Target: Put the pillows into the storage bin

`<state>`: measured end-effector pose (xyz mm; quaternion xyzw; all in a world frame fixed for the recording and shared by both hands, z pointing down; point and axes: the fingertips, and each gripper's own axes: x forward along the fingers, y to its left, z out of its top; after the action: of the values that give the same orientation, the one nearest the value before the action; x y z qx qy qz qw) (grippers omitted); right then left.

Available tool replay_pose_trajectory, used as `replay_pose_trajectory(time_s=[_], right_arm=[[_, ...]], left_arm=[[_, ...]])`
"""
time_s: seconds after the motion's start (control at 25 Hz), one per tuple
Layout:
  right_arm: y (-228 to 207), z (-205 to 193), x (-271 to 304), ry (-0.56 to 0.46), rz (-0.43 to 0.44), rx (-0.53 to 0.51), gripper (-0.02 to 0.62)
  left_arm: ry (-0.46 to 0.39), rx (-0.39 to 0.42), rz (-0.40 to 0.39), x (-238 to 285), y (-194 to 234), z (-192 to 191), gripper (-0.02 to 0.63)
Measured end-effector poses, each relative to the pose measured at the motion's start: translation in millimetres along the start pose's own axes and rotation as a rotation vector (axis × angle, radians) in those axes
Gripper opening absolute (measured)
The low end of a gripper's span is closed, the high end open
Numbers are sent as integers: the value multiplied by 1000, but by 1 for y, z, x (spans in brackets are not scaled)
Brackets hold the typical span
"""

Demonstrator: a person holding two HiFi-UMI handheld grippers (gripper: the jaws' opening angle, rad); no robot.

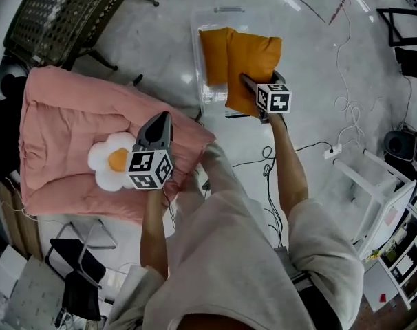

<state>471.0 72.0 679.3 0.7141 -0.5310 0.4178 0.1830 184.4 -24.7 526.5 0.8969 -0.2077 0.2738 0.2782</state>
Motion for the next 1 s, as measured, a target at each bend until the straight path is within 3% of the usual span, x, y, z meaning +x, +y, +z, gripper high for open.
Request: replay_pose_trajectory(time_s=[0.16,0.28,0.6,0.8,1.0], right_arm=[[-27,-27,27,42,-51,15,561],[-30,-38,26,40,-49,47,561],[-3,-42,14,18,24,-16,561],[49,-18,16,-18,106,-81,561],[138,12,19,-71,224,-172,561]], left_arm=[[33,13,-13,15,-8,-8,18],[57,14,-17,19,-8,-18,17],[39,-14,8,15,-11,-26,17],[-2,-47,63,-10,2,-25,18],[-53,-111,159,-54,37,-36,18]])
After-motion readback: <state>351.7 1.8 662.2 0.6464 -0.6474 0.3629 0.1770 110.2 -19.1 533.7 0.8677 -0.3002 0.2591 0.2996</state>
